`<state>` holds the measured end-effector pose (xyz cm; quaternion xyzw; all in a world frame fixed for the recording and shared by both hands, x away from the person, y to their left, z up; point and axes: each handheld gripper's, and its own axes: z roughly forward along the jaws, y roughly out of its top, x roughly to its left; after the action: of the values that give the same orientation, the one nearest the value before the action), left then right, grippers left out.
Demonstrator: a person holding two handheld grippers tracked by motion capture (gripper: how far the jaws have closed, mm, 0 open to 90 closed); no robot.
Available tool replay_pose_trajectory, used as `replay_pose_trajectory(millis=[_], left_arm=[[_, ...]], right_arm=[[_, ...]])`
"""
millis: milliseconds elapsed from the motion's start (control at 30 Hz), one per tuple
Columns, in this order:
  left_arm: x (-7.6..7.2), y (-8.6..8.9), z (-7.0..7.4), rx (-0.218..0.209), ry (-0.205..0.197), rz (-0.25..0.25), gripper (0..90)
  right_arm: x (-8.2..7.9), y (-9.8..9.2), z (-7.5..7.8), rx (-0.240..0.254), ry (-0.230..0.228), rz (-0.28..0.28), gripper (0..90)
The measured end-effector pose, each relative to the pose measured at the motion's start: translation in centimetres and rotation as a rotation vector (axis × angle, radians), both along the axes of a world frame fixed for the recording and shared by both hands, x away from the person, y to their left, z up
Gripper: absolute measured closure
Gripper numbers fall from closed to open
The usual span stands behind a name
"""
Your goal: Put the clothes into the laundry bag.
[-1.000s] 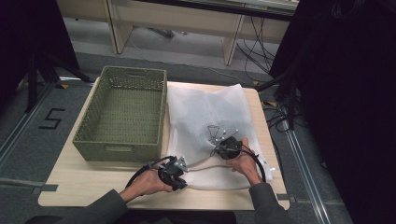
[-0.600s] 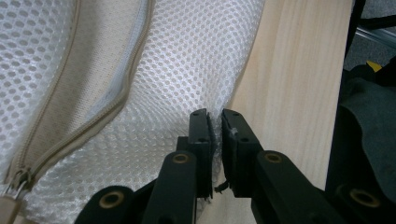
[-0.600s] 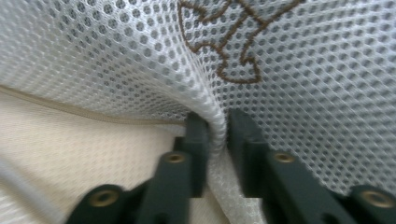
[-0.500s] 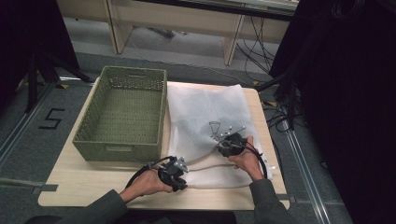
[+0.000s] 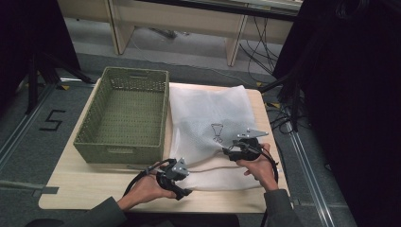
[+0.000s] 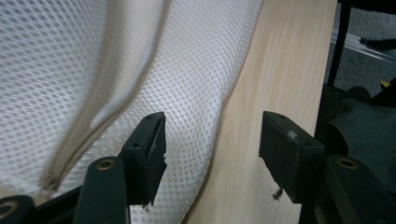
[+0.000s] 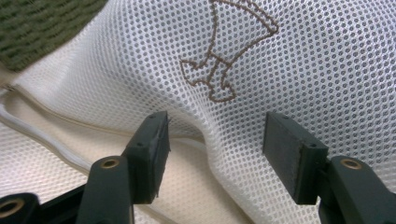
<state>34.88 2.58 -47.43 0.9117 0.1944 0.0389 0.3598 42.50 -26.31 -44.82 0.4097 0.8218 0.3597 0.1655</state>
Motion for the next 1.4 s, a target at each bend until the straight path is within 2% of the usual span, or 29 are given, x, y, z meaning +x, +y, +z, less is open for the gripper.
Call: replay_pose_trajectory(millis=[33, 67, 133, 167, 200, 233, 300, 333, 367, 433, 467, 500, 567, 633, 667, 767, 800, 833, 900, 933, 1000, 1067, 1100, 1133, 1167, 1233, 1267, 1333, 1400], left_arm=[[-0.1, 0.3, 0.2, 0.006, -0.006, 0.001, 40.2], [-0.1, 0.6, 0.5, 0.014, -0.015, -0.001, 39.9], [-0.1, 1.1, 0.8, 0.01, -0.039, -0.002, 38.6], [-0.2, 1.3, 1.0, 0.007, -0.046, 0.003, 37.9], [-0.3, 1.5, 1.2, -0.009, -0.047, 0.022, 37.1], [-0.6, 1.4, 1.1, -0.07, -0.041, 0.075, 36.4], [-0.7, 1.9, 1.2, -0.068, -0.044, 0.082, 35.4], [-0.8, 2.1, 1.2, -0.069, -0.055, 0.082, 35.0], [-0.9, 2.3, 1.2, -0.069, -0.054, 0.089, 34.8], [-1.0, 2.5, 1.3, -0.094, -0.051, 0.107, 33.8], [-1.0, 2.7, 1.4, -0.089, -0.067, 0.094, 33.4], [-1.1, 2.8, 1.4, -0.102, -0.058, 0.114, 32.9], [-1.1, 3.2, 1.5, -0.1, -0.061, 0.119, 31.9], [-1.2, 3.4, 1.4, -0.104, -0.05, 0.126, 31.4], [-1.2, 3.6, 1.5, -0.1, -0.061, 0.119, 31.1], [-1.5, 4.0, 1.5, -0.128, -0.043, 0.148, 30.4], [-1.5, 4.3, 1.6, -0.113, -0.044, 0.147, 30.1], [-1.5, 4.5, 1.6, -0.108, -0.048, 0.146, 30.0], [-1.5, 4.8, 1.5, -0.13, -0.043, 0.165, 29.7], [-1.5, 5.1, 1.7, -0.117, -0.045, 0.165, 29.5], [-1.5, 5.5, 1.7, -0.131, -0.048, 0.17, 29.3], [-1.7, 5.9, 1.8, -0.145, -0.042, 0.186, 28.8], [-1.7, 6.1, 1.7, -0.148, -0.044, 0.196, 28.7], [-1.7, 6.4, 1.8, -0.135, -0.048, 0.191, 28.7], [-1.7, 6.6, 1.8, -0.152, -0.043, 0.199, 28.7], [-1.8, 7.1, 1.9, -0.147, -0.042, 0.212, 28.6], [-1.8, 7.1, 1.8, -0.169, -0.037, 0.22, 28.5], [-1.9, 7.5, 1.9, -0.15, -0.053, 0.202, 28.4], [-2.1, 7.6, 1.8, -0.176, -0.036, 0.218, 27.8]], right_arm=[[0.1, -0.1, -0.2, 0.0, -0.042, 0.016, 40.5], [0.0, -0.1, -0.1, 0.004, -0.051, 0.014, 39.6], [-0.4, 0.0, 0.0, 0.008, -0.052, 0.005, 38.9], [-0.5, -0.1, 0.2, -0.001, -0.044, 0.023, 38.3], [-0.6, -0.1, 0.2, 0.014, -0.043, 0.019, 37.8], [-0.8, -0.1, 0.3, 0.018, -0.034, 0.019, 37.6], [-1.2, 0.1, 0.3, 0.044, -0.048, 0.01, 37.1], [-1.4, 0.2, 0.5, 0.056, -0.027, 0.004, 36.9], [-1.5, 0.2, 0.6, 0.045, -0.02, 0.014, 36.4], [-1.6, 0.1, 0.5, 0.039, -0.054, 0.036, 36.0], [-1.8, 0.2, 0.6, 0.053, -0.053, 0.024, 35.8], [-1.9, 0.2, 0.7, 0.054, -0.041, 0.029, 35.5], [-2.3, 0.3, 0.8, 0.065, -0.026, 0.026, 35.1], [-2.4, 0.3, 0.7, 0.066, -0.055, 0.037, 34.8], [-2.5, 0.3, 0.9, 0.064, -0.038, 0.04, 34.6], [-2.9, 0.4, 0.8, 0.068, -0.041, 0.045, 34.0], [-3.1, 0.4, 0.9, 0.072, -0.024, 0.041, 33.9], [-3.1, 0.4, 0.8, 0.072, -0.045, 0.048, 33.7], [-3.4, 0.5, 0.7, 0.081, -0.033, 0.046, 33.4], [-3.5, 0.4, 0.8, 0.078, -0.023, 0.054, 33.3], [-3.8, 0.5, 0.8, 0.081, -0.018, 0.057, 32.9], [-4.0, 0.6, 0.7, 0.09, -0.033, 0.06, 32.6], [-4.2, 0.6, 0.7, 0.084, -0.014, 0.069, 32.4], [-4.3, 0.7, 0.6, 0.092, -0.03, 0.067, 32.2], [-4.4, 0.7, 0.7, 0.079, -0.019, 0.076, 32.0], [-4.5, 0.6, 0.7, 0.081, -0.034, 0.088, 31.8], [-4.8, 0.7, 0.7, 0.084, -0.009, 0.081, 31.7], [-5.0, 0.8, 0.5, 0.096, -0.024, 0.08, 31.5], [-5.0, 0.6, 0.5, 0.076, -0.03, 0.097, 31.3]])
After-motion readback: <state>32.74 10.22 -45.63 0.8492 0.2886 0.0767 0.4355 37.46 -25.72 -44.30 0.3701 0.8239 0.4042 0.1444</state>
